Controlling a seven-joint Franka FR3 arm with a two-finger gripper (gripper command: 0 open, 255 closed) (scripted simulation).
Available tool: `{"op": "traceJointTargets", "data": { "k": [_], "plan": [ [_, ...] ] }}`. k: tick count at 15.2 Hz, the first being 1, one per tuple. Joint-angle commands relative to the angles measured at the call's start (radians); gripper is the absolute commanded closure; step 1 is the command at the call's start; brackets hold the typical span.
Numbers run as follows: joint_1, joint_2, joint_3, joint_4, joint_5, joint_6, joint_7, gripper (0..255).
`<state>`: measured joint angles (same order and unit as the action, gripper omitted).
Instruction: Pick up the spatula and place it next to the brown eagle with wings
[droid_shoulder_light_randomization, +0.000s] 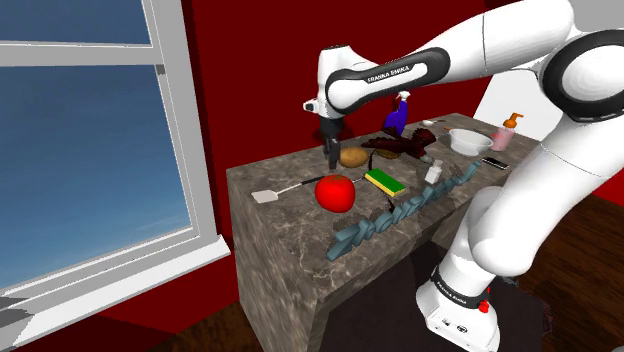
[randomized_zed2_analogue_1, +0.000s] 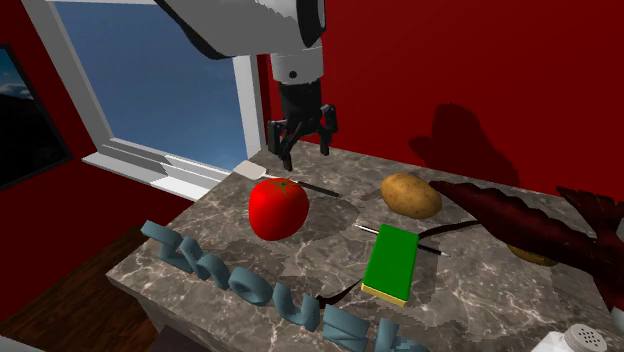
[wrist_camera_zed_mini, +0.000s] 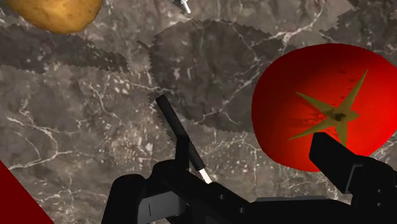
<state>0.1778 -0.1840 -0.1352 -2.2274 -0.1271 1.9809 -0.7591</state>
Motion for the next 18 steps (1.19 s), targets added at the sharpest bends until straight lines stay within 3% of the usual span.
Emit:
{"op": "traceJointTargets", "data": {
  "k": [1,9,18],
  "plan": [
    [0.015,0.064,-0.002,0.025,0.011,0.048,-0.085,0],
    [0.065,0.3,0.043,0.174,0.065,0.161,-0.376,0],
    [0.061,0.357,0.044,0.134,0.068,0.259,-0.387,0]
  ]
}}
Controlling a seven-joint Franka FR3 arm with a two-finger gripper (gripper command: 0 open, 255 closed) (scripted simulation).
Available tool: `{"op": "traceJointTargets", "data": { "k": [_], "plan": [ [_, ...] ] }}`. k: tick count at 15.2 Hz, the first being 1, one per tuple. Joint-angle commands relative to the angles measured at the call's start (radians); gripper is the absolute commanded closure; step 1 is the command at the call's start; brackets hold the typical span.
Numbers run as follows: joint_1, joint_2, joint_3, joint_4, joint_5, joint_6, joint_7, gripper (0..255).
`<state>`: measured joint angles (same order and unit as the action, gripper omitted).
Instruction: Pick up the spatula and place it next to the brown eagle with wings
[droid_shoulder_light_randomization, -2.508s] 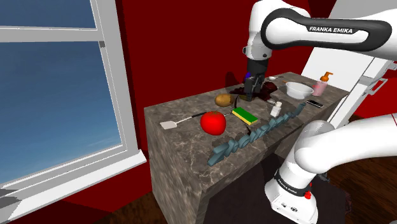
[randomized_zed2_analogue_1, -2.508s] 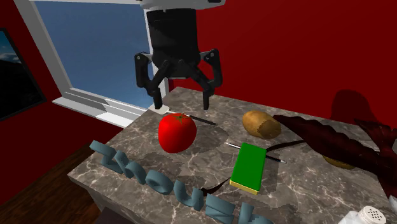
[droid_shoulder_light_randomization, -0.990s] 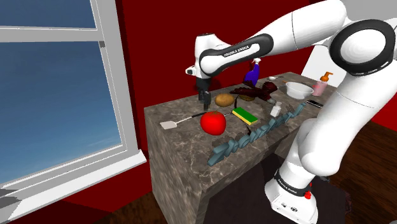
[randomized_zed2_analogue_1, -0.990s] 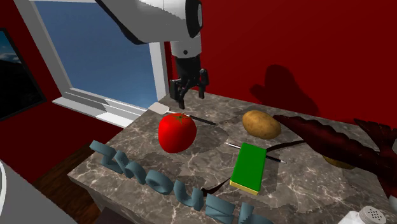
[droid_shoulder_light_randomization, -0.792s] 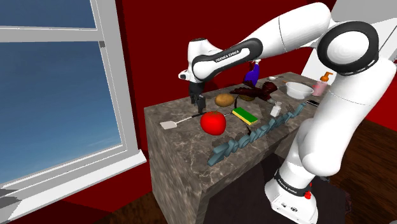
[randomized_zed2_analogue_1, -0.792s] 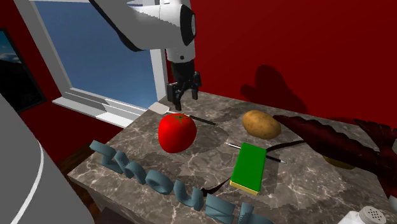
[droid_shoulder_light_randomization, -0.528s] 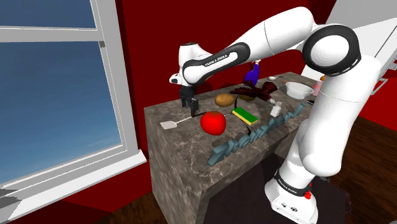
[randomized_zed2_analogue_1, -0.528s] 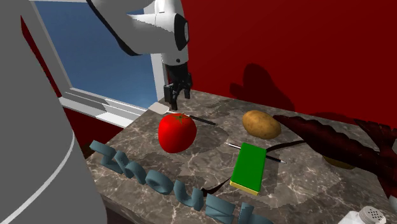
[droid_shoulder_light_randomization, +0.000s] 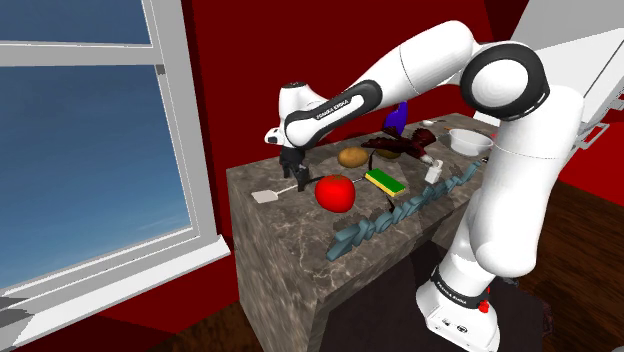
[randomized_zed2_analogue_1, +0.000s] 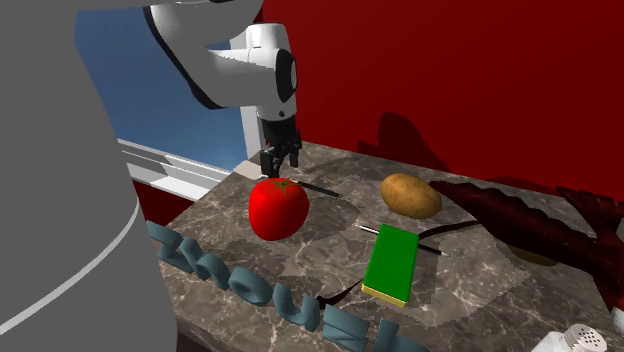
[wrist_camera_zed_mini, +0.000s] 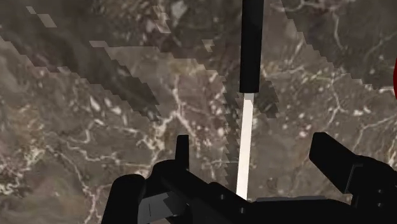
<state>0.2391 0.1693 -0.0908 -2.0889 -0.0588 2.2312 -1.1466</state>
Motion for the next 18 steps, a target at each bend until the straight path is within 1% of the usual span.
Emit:
{"op": "traceJointTargets", "data": {
  "k": [1,7,8,17,18],
  "plan": [
    [0.0,0.004,0.0,-0.005,0.0,0.009,0.0,0],
    [0.0,0.004,0.0,-0.004,0.0,0.009,0.0,0],
    [0.0,0.004,0.0,-0.004,0.0,0.009,0.0,255],
    [0.0,0.004,0.0,-0.005,0.0,0.009,0.0,255],
    [0.0,-0.004,0.0,0.0,0.0,-0.003,0.0,255]
  ]
}}
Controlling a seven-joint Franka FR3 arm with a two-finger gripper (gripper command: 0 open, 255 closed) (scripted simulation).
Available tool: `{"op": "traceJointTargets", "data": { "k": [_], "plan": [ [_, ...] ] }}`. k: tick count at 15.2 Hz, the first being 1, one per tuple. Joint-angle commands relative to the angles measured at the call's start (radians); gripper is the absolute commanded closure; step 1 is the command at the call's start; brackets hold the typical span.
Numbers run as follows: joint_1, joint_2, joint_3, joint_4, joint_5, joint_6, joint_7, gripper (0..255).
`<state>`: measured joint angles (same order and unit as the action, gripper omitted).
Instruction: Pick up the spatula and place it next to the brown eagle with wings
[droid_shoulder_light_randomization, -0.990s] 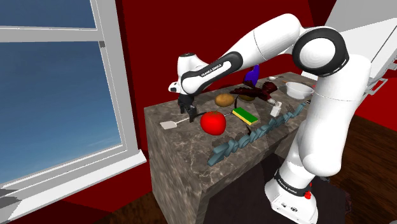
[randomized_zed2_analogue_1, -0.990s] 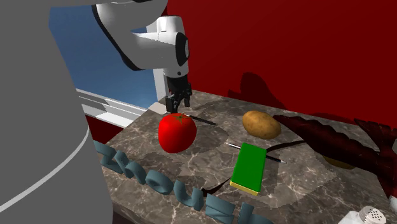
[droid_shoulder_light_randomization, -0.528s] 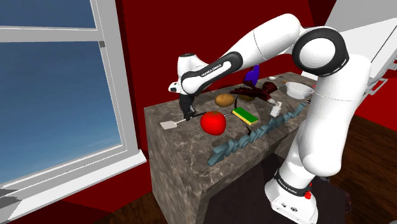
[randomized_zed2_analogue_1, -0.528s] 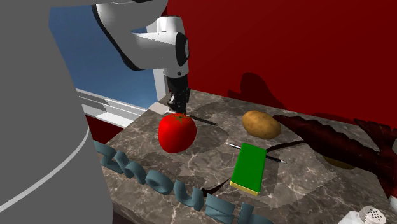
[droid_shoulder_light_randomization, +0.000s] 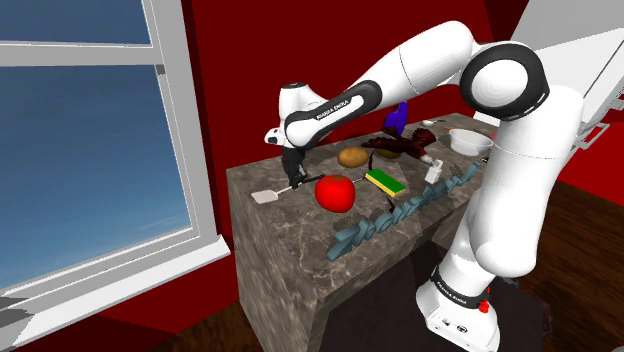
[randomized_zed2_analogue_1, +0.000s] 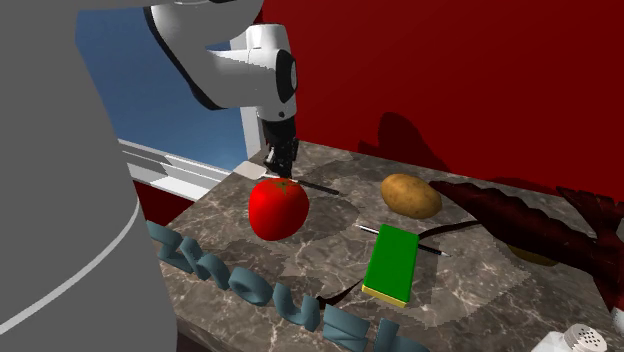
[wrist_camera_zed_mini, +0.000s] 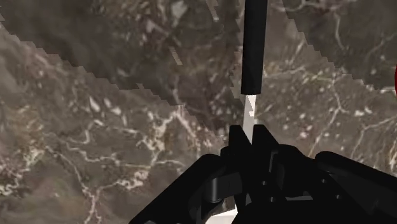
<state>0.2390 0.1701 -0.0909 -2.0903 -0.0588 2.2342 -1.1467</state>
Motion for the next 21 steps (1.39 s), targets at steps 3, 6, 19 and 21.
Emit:
{"op": "traceJointTargets", "data": {
  "k": [3,6,19,21],
  "plan": [
    [0.001,-0.026,0.0,0.017,-0.001,-0.043,-0.001,255],
    [0.001,-0.046,0.0,0.035,-0.002,-0.081,-0.002,255],
    [0.003,-0.111,0.001,0.135,-0.003,-0.245,-0.008,255],
    [0.004,-0.118,0.001,0.153,-0.003,-0.271,-0.009,255]
  ]
}}
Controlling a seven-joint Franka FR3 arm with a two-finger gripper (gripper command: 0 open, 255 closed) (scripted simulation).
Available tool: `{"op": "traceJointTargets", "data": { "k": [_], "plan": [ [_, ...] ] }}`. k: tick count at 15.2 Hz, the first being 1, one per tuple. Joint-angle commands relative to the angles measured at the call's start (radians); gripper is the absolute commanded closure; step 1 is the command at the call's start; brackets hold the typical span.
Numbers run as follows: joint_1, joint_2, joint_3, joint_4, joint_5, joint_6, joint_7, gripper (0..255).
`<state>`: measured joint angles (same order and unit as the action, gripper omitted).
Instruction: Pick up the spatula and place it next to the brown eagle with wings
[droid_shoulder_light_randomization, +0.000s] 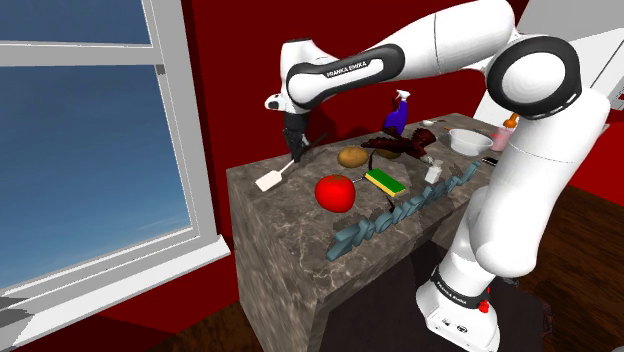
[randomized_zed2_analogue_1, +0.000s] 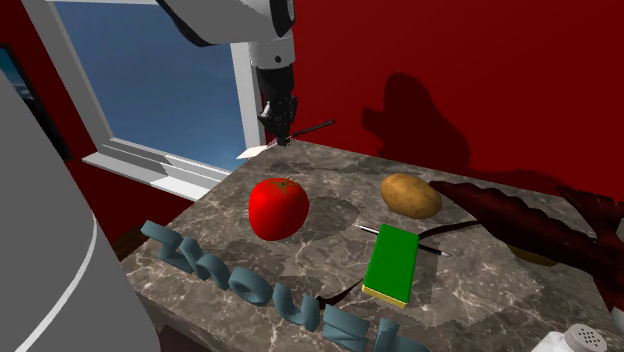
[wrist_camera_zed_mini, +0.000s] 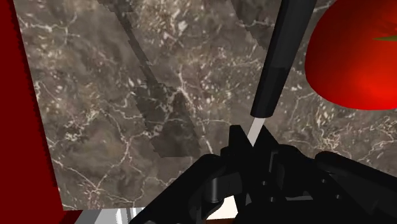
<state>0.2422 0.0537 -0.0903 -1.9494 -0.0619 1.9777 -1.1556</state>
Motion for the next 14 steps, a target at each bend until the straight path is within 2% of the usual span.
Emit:
{"op": "traceJointTargets", "data": {
  "k": [1,12,14],
  "plan": [
    [0.001,-0.005,0.001,0.022,0.0,-0.027,-0.001,255],
    [0.002,-0.027,0.001,0.14,0.001,-0.167,-0.007,255],
    [-0.022,-0.031,-0.021,0.134,0.0,-0.163,-0.053,255]
  ]
}}
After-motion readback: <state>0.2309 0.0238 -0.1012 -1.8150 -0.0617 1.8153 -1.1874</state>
